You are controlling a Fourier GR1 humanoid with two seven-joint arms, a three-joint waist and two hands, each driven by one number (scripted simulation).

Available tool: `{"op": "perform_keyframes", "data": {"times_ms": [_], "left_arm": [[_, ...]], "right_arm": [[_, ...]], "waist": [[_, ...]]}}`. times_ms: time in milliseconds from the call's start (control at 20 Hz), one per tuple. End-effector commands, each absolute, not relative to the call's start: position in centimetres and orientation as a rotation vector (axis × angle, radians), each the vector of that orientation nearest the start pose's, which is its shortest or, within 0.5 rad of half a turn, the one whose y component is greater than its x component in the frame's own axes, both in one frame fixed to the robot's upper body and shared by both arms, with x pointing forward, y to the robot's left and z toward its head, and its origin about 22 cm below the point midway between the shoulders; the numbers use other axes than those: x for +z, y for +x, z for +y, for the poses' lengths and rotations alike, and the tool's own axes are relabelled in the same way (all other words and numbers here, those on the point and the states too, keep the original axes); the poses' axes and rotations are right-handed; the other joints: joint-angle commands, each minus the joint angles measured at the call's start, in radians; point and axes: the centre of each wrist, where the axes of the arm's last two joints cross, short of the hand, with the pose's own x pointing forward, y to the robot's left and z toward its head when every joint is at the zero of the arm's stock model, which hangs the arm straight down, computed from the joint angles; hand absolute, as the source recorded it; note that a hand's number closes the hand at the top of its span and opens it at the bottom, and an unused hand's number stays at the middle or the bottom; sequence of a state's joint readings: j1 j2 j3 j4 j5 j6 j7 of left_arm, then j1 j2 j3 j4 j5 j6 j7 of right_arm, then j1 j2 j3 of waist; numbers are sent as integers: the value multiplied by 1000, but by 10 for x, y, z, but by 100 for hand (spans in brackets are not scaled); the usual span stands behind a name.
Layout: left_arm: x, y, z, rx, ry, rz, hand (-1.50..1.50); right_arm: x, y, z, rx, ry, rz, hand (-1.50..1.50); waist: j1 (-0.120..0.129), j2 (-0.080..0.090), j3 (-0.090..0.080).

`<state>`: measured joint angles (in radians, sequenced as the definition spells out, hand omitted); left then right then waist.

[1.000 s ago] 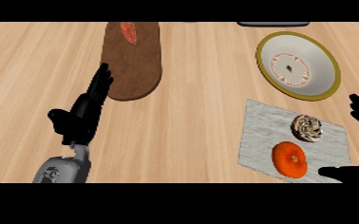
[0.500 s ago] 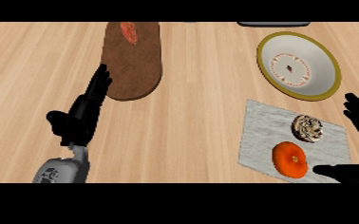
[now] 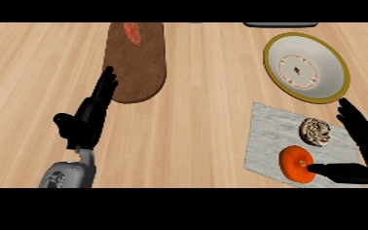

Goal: Pick the cupcake from the placemat and place it in the bowl

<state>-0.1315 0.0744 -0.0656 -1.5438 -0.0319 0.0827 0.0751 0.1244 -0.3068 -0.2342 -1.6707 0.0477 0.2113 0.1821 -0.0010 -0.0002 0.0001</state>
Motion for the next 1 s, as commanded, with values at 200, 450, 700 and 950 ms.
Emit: {"op": "perform_keyframes", "data": {"times_ms": [200, 450, 700, 950], "left_arm": [[14, 283, 222, -100, 85, -1603, 0], [35, 280, 203, -122, 57, -1602, 0], [28, 263, 215, -104, 67, -1591, 0], [31, 277, 218, -103, 69, -1581, 0]], "right_arm": [[-18, 208, -361, 246, -383, -1305, -150], [-4, 217, -366, 321, -509, -1230, -150], [-22, 211, -346, 356, -473, -1209, -150], [-24, 222, -343, 520, -426, -1256, 150]], "waist": [[1, 2, 0], [1, 1, 0], [1, 0, 0], [2, 0, 0]]}}
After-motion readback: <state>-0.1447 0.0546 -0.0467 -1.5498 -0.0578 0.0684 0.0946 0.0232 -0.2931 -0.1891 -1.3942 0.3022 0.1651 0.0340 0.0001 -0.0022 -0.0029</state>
